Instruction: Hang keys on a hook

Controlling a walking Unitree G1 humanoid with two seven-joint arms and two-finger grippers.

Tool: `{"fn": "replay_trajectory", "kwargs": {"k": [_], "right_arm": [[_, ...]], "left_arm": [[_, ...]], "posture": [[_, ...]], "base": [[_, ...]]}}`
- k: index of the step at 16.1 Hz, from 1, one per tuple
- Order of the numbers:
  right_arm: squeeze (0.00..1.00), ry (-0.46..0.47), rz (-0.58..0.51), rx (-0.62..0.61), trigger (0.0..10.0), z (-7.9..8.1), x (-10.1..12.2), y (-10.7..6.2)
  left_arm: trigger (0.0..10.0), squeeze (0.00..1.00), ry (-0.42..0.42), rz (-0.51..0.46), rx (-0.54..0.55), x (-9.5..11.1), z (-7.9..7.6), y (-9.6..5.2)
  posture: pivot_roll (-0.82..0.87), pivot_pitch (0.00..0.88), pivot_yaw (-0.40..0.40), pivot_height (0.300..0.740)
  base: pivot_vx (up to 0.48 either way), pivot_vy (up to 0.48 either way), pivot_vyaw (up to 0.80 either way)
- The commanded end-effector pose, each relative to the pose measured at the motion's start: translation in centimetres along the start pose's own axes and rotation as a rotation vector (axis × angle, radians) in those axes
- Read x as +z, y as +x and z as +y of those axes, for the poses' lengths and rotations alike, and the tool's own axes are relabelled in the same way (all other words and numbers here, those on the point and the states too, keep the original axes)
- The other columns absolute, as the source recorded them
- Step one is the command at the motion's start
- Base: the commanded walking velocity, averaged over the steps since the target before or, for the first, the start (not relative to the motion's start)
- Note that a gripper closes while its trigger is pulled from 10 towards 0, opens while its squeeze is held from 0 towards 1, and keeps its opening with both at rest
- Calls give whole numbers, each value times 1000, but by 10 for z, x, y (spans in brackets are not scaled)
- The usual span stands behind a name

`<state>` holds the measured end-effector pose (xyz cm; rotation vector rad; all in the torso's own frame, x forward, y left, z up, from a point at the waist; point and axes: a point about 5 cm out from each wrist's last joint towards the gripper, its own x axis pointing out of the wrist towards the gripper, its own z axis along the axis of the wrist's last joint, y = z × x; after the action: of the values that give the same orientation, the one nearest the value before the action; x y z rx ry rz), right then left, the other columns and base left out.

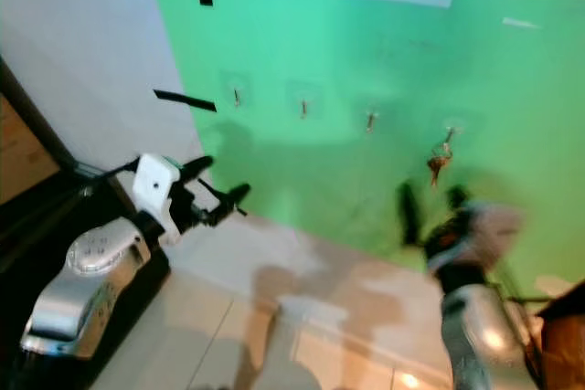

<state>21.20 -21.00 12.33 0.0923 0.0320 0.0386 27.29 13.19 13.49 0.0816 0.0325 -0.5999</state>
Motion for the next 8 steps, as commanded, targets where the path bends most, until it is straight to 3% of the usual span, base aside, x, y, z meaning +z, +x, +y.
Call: {"fn": "replay_trajectory", "kwargs": {"k": [1,4,8], "right_arm": [[1000,-52,-3,106,10000,20,-2,6],[1000,-28,-7,141,10000,46,-4,10],[1000,77,75,162,10000,56,-15,11]], "left_arm": [[10000,0,27,-6,73,1,7,-7],[10000,0,51,31,112,-9,7,-8],[10000,0,48,45,164,-14,6,-7]], "posture": [[-74,0,71,740],[-111,0,92,740],[-94,0,78,740]], "base": [[0,0,800],[0,0,800],[0,0,800]]}}
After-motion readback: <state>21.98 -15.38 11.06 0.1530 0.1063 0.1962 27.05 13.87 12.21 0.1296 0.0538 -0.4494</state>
